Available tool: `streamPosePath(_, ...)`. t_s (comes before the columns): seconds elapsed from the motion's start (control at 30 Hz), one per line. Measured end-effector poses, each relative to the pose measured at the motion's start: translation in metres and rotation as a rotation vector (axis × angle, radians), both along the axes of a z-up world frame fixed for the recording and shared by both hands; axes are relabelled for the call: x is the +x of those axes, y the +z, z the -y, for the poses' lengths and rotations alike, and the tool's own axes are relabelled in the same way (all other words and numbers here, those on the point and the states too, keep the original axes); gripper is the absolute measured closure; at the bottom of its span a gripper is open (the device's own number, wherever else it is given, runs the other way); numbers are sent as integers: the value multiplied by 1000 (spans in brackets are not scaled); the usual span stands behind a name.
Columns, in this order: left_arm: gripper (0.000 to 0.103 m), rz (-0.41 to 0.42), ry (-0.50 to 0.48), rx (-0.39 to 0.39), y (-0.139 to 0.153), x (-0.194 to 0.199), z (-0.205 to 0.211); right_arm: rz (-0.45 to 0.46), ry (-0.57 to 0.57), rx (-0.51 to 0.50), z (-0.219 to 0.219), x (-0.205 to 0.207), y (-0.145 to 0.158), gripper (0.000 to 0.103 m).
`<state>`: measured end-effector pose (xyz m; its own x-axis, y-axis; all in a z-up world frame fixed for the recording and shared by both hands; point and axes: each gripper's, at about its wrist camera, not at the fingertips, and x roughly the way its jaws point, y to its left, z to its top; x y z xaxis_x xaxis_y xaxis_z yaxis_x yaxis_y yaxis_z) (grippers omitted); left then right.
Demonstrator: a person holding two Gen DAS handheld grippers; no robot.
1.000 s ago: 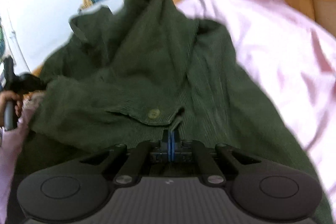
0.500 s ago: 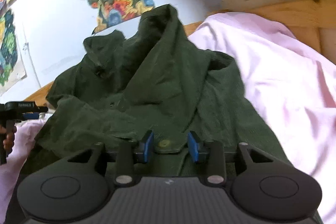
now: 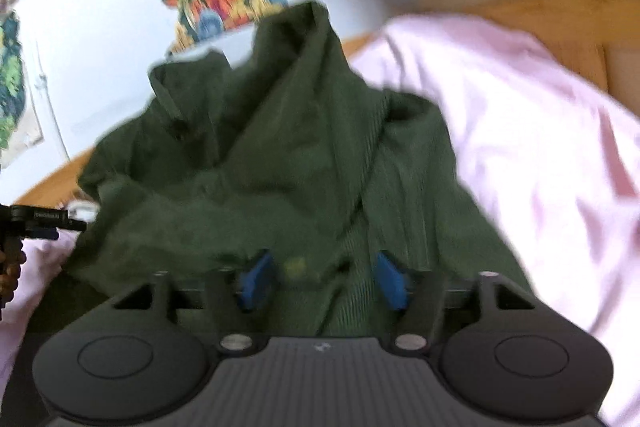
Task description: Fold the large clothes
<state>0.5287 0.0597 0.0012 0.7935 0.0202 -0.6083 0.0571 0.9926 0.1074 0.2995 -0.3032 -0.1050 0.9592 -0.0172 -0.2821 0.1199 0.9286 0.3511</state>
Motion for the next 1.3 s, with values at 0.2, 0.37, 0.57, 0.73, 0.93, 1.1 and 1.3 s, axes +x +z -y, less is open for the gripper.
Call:
streamPosePath(0.2,8,153,-78,-95,50,-13,13,60,112,-47,7,51,58,19)
streamPosePath(0.37,1,136,-149,-333,63,1,32,100,180,-81,-30,145,127,16)
streamPosePath(0.57,1,148,-149,-419,48,2,46,91,247,-170,-92,262,183,12)
streamPosePath(0.73,1,103,-130,-412,27,-1,32,62,208,-317,-116,323,181,15)
streamPosePath(0.93,1,84,-85,-443,20,0,7,-21,150,-408,-129,349,171,88)
streamPosePath(1.1,1,101,-86,-447,20,-4,1,134,157,-442,-122,301,165,94)
streamPosePath(1.3,1,158,-114,-521,28,-25,-14,401,234,-623,-113,176,148,94)
